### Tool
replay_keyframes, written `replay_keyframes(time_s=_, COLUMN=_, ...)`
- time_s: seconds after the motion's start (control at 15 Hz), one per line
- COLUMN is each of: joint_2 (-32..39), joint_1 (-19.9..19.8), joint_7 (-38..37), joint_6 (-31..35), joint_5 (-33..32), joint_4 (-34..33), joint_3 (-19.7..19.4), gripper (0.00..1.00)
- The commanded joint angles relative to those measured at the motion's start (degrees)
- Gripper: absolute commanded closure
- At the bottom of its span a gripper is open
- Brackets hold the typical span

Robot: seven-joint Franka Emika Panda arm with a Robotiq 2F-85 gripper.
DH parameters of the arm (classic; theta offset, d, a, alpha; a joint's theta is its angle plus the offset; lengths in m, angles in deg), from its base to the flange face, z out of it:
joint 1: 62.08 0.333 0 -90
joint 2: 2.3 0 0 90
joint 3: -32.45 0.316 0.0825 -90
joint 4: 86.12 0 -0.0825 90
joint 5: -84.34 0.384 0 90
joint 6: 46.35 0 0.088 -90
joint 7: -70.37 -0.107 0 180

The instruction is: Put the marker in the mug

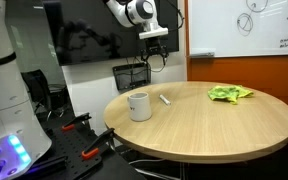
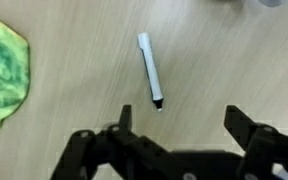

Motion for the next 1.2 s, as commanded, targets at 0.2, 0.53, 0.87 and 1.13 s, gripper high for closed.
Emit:
replay_keyframes(time_s=0.2, joint_2=3.5, joint_1=-1.8, joint_7=4.6, joint_6=0.1, joint_5=-0.3, joint_4=-1.6, joint_3=1.9, gripper=0.0)
replay_keyframes(time_s=0.53, joint_2=11.3, joint_1=-3.7, joint_7=9.6, joint_6=1.0, joint_5=0.1, joint_4=-5.7, joint_3=3.7, gripper=0.0)
replay_keyframes(time_s=0.87, joint_2=18.4, joint_1=-7.3, joint_7=14.6, joint_6=2.0, joint_5=3.4, joint_4=-11.9, joint_3=6.7, gripper=0.0)
replay_keyframes(time_s=1.13, joint_2=22.7, joint_1=-8.3, joint_7=15.5, joint_6=1.8, joint_5=3.9, joint_4=-15.4, joint_3=7.0, gripper=0.0)
